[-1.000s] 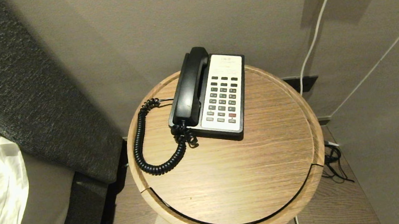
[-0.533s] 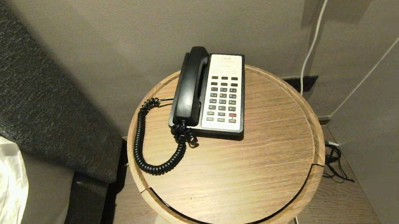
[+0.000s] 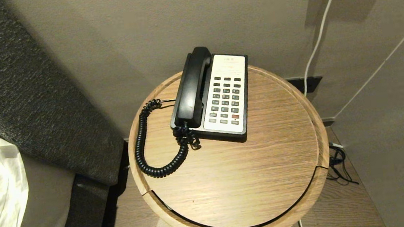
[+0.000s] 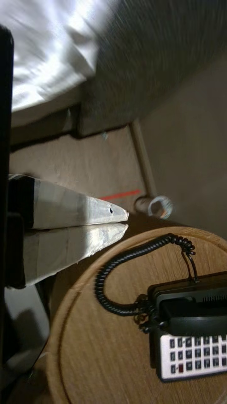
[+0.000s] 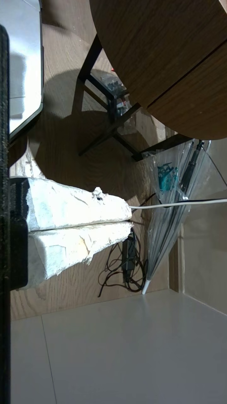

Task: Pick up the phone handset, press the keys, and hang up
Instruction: Pick up the desk phone handset

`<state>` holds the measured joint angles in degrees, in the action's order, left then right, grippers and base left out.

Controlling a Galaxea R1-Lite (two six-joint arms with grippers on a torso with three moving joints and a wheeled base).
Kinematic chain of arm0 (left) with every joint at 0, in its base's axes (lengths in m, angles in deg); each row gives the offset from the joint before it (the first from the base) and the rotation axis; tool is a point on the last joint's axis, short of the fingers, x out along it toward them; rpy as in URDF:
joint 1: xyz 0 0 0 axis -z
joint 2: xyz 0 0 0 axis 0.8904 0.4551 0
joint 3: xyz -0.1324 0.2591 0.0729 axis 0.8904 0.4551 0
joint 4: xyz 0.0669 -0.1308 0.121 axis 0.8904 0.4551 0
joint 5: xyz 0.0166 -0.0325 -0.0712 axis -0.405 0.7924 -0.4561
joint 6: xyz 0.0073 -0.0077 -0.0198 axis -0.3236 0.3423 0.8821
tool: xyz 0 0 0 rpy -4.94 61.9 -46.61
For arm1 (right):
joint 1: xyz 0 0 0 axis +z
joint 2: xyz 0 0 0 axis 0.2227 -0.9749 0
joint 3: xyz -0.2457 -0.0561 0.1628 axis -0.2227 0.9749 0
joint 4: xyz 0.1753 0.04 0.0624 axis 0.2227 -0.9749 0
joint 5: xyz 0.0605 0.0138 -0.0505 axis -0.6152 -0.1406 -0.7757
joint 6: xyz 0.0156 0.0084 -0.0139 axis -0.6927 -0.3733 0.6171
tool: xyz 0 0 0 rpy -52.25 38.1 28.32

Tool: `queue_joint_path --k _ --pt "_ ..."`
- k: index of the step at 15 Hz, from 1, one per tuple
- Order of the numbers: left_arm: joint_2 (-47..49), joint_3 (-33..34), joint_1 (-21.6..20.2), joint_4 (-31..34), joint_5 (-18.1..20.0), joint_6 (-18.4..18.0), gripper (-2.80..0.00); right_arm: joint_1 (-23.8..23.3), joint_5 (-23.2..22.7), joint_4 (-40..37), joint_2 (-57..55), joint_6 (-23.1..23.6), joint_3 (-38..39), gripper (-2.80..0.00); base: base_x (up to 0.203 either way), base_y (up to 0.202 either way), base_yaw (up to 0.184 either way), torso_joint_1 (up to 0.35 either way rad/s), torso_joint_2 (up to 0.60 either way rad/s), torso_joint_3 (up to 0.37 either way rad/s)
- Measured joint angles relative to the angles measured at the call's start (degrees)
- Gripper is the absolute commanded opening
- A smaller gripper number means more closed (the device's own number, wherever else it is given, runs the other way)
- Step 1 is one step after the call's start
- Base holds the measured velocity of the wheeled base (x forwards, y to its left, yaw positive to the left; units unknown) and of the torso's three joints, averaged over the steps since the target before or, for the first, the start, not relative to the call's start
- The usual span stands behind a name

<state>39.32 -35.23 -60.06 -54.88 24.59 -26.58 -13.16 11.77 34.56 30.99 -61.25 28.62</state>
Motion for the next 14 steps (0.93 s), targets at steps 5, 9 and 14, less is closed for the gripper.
queue_joint_path --k 5,9,14 --pt "25.63 -20.76 17.47 2.88 -7.02 9.34 -2.8 0.0 0.02 -0.02 0.0 -0.02 0.0 -2.8 0.0 0.0 0.0 0.0 0.0 0.0" --pt "36.55 -32.6 29.37 6.74 -18.44 13.44 -2.8 -0.06 0.02 -0.01 0.0 0.0 0.0 -2.8 0.0 0.0 0.0 0.0 0.0 0.0" --pt "43.89 -44.45 38.31 13.48 -30.06 12.13 -2.8 0.0 0.0 0.0 0.0 -0.02 0.0 -2.8 0.0 0.0 0.0 0.0 0.0 0.0"
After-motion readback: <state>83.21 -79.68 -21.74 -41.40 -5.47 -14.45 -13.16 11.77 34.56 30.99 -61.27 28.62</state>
